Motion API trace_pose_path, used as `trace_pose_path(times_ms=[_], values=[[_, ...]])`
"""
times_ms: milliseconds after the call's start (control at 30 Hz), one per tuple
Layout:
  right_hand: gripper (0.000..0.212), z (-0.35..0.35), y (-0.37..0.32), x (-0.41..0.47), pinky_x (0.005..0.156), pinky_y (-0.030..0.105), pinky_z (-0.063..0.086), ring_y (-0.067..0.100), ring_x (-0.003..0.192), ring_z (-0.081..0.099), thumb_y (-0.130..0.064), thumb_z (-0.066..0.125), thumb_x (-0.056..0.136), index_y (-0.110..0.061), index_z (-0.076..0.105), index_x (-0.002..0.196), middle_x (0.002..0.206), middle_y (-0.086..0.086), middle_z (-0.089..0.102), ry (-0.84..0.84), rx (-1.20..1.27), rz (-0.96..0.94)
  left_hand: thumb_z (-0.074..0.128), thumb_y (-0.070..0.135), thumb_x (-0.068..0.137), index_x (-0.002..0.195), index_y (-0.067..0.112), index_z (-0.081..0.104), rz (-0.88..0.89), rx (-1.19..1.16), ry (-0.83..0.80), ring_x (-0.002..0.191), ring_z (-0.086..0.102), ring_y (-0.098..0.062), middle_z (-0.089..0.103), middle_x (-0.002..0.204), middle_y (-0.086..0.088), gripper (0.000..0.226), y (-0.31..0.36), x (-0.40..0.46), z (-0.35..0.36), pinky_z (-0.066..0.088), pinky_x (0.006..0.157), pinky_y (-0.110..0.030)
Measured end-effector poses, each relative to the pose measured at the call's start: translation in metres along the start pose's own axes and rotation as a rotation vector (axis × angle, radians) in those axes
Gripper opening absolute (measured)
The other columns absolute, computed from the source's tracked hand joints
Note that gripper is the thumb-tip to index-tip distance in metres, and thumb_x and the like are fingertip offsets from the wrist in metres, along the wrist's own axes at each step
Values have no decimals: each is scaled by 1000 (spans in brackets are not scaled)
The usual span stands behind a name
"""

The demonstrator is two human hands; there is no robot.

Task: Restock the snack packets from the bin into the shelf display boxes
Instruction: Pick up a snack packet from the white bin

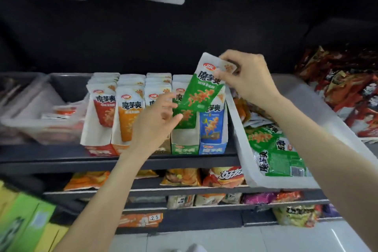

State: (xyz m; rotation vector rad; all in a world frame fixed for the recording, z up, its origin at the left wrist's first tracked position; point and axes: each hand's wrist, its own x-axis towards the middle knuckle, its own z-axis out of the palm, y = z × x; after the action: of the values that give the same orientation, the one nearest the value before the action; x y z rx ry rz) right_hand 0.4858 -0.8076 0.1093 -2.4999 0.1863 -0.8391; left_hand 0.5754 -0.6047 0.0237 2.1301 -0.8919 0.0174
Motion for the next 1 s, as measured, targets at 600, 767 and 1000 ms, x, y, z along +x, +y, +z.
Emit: trace_pose_path(times_ms=[600,767,1000], values=[[26,89,-4,34,80,36,39,29,103,54,-25,59,90,-15,59,113,108,7,61,-259,-638,-125,64,48,84,143,34,29,26,427,-131,108,60,-19,51,135,7,70,-35,-4,14,51,81,-33],[34,99,11,25,79,36,40,29,98,51,-27,70,82,-8,58,108,107,12,55,-218,-695,-175,59,48,87,145,34,26,28,483,-130,107,60,-20,51,134,6,68,-32,-3,17,51,80,-34],[28,36,17,-18,81,34,40,21,93,52,-23,66,84,-13,60,110,104,5,58,-65,-374,-187,55,40,87,113,21,64,342,421,283,81,65,-12,69,96,6,34,-10,-12,22,40,52,-17]])
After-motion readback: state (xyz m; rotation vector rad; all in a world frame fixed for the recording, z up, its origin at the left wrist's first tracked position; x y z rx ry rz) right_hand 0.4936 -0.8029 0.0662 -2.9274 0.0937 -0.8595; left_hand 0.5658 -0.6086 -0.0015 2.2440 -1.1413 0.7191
